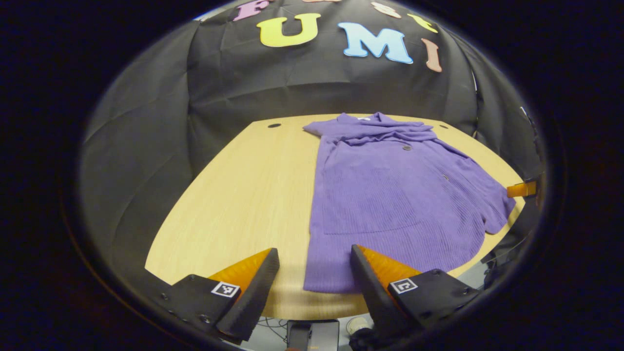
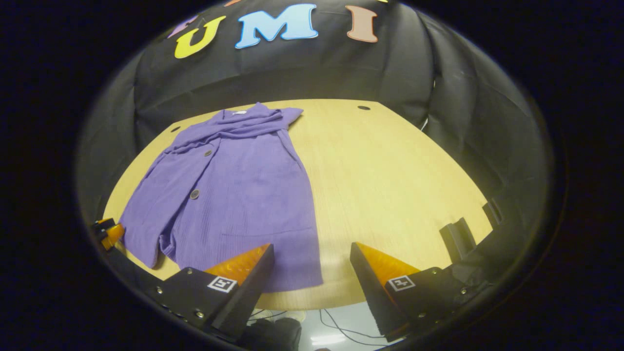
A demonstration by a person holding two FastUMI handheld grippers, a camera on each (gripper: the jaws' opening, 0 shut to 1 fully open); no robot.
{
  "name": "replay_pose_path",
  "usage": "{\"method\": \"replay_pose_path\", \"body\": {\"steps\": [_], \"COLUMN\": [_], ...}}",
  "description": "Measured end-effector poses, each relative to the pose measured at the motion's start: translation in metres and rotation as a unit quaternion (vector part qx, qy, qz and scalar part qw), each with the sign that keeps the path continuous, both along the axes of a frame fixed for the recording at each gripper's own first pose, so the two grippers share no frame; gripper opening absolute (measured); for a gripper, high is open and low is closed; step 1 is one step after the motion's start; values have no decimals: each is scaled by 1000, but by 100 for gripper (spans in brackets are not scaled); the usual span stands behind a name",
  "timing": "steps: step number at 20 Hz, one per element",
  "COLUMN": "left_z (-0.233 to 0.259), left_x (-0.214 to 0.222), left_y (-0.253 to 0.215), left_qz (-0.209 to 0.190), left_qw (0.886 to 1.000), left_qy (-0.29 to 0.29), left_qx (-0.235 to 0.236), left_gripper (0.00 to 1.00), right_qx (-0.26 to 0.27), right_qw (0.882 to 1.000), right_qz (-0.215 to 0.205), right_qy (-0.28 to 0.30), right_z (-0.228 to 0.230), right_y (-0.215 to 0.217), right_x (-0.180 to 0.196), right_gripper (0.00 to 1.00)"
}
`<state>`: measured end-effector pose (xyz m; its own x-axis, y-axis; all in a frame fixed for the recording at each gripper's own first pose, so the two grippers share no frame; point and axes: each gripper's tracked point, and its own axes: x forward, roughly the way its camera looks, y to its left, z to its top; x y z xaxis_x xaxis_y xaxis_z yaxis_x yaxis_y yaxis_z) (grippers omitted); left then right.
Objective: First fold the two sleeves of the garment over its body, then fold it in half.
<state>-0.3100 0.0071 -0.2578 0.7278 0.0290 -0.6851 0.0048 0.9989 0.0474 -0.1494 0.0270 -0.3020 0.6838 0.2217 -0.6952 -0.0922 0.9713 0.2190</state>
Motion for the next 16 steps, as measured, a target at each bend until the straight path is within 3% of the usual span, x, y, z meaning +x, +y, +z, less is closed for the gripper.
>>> {"method": "replay_pose_path", "body": {"steps": [1,2,6,9,11,13,14,16], "left_z": [0,0,1,4,2,-4,-5,-4], "left_x": [1,1,5,8,6,5,5,5], "left_y": [-4,-5,-9,-11,-25,-43,-50,-58], "left_qz": [-3,-2,17,8,2,-4,-10,-5], "left_qw": [1000,1000,1000,1000,1000,1000,1000,1000], "left_qy": [-3,-3,-6,-6,-9,-13,-14,-14], "left_qx": [0,2,-21,-20,-21,-17,-19,-16], "left_gripper": [100,94,94,95,84,61,49,26], "right_qx": [4,9,2,4,3,4,7,13], "right_qw": [1000,1000,1000,999,999,999,999,999], "right_qz": [2,5,23,29,26,27,35,43], "right_qy": [3,5,10,27,23,22,19,15], "right_z": [-2,-2,-9,-19,-16,-17,-14,-13], "right_y": [2,5,20,28,28,31,34,42], "right_x": [-1,-2,-6,-12,-11,-11,-11,-9], "right_gripper": [97,97,96,97,97,97,93,65]}}
